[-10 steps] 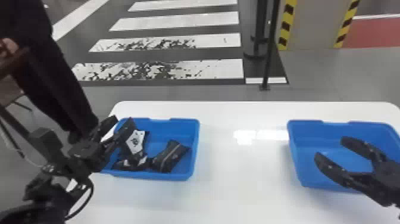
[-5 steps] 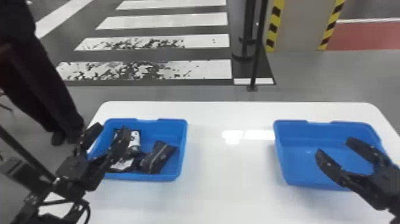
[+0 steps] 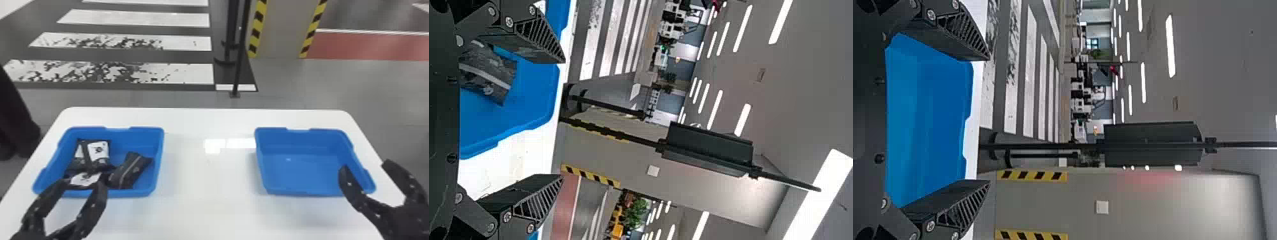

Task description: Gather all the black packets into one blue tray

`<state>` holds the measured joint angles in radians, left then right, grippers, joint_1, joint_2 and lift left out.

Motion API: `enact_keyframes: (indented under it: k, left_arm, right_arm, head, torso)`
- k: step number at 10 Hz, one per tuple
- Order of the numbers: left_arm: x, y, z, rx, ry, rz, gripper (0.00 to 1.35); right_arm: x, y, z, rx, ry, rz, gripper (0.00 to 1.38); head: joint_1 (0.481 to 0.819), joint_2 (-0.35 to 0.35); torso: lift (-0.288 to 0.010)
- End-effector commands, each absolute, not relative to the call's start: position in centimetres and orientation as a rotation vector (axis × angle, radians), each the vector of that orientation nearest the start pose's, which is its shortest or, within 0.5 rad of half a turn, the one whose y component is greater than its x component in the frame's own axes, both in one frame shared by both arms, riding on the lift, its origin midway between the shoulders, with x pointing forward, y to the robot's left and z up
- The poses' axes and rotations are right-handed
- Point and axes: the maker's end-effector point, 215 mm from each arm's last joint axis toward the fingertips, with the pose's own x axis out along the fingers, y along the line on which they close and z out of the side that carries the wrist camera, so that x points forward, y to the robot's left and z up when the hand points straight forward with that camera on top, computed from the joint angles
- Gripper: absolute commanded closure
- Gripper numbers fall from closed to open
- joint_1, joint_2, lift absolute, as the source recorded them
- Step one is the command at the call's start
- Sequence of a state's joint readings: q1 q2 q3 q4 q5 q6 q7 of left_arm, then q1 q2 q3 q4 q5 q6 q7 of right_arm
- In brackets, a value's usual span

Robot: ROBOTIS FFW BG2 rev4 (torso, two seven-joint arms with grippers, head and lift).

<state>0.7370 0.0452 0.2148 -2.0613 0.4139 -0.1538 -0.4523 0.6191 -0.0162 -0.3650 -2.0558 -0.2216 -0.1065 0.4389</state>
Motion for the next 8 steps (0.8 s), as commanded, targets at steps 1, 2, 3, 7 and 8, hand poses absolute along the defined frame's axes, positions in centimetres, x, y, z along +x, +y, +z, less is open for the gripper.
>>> enact_keyframes:
  k: [1, 2, 3, 7, 8]
  left_arm:
    - [33.9, 26.2, -34.2, -0.205, 0.005, -0.228, 0.23]
    - [33.1, 26.7, -33.9, -0.187, -0.001, -0.204, 0.23]
    - [32.4, 27.4, -33.3, -0.132, 0.006, -0.196, 0.23]
    - [30.9, 29.5, -31.9, -0.015, 0.0, -0.165, 0.23]
    - [30.8, 30.0, -31.8, -0.001, 0.004, -0.151, 0.24]
  right_arm:
    - [35.8, -33.4, -31.0, -0.059, -0.022, 0.082, 0.15]
    - [34.6, -33.4, -30.1, -0.102, -0.028, 0.068, 0.15]
    - [33.4, -33.0, -29.4, -0.154, -0.016, 0.065, 0.15]
    - [31.6, -33.4, -31.7, -0.134, 0.034, 0.053, 0.15]
    - [31.6, -33.5, -31.7, -0.132, 0.033, 0.051, 0.15]
  head:
    - [0.695, -0.101]
    - [0.695, -0.12]
    - [0.695, -0.122]
    - [0.695, -0.079]
    - [0.695, -0.075]
  torso:
    - [-0.11]
    - [-0.11]
    - [-0.11]
    - [-0.11]
    - [-0.11]
